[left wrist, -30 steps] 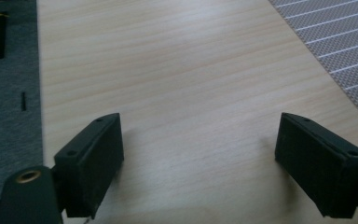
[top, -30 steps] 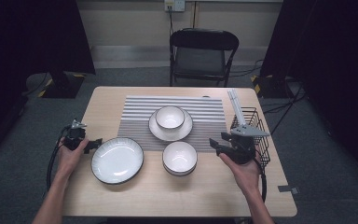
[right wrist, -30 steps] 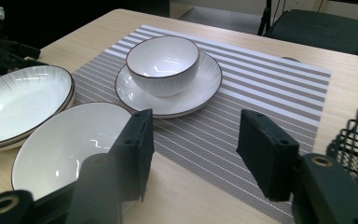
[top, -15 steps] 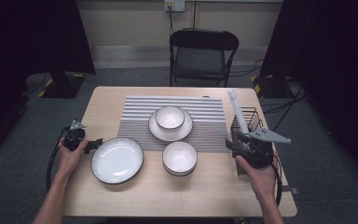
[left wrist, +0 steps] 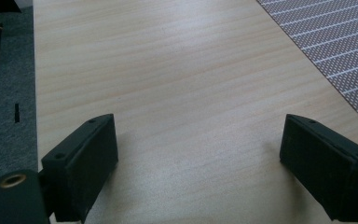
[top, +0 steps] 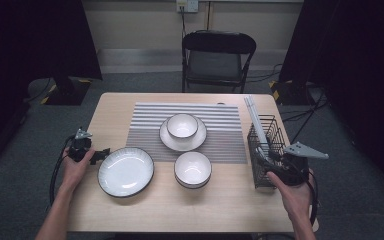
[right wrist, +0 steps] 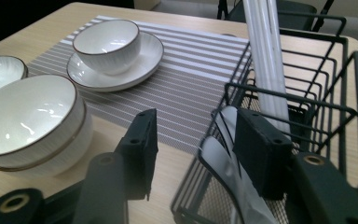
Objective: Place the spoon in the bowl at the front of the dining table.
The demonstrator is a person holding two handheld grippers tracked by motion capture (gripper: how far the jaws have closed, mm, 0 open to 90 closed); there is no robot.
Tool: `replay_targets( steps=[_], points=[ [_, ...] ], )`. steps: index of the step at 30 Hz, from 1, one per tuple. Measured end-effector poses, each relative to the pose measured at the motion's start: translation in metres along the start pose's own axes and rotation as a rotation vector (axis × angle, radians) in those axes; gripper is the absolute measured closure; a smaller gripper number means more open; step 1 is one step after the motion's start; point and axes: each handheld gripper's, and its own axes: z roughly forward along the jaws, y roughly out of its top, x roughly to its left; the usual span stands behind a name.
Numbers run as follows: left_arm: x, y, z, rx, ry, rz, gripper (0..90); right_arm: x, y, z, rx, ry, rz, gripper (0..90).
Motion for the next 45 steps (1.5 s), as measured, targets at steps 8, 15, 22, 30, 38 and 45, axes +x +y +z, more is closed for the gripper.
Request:
replay_targets(
  steps=[8,15,22,30,38,45],
  points=[
    [0.000,0.000,0.000,0.000,0.002,-0.001,10.9,-0.010,-0.005,0.002,0.042,-0.028,-0.002,62.6],
    [0.000,0.000,0.000,0.000,0.002,-0.002,11.0,-0.011,-0.001,0.007,0.079,-0.020,-0.020,67.6],
    [0.000,0.000,0.000,0.000,0.002,-0.002,11.0,-0.014,0.008,0.010,0.127,-0.001,-0.036,67.5],
    [0.000,0.000,0.000,0.000,0.002,-0.002,10.9,-0.024,0.020,0.019,0.177,0.032,-0.046,71.3],
    [0.000,0.000,0.000,0.000,0.001,-0.002,11.0,-0.032,0.022,0.031,0.215,0.045,-0.060,72.3],
    [0.000,0.000,0.000,0.000,0.001,-0.001,11.0,-0.033,0.027,0.033,0.233,0.069,-0.080,72.9]
  ],
)
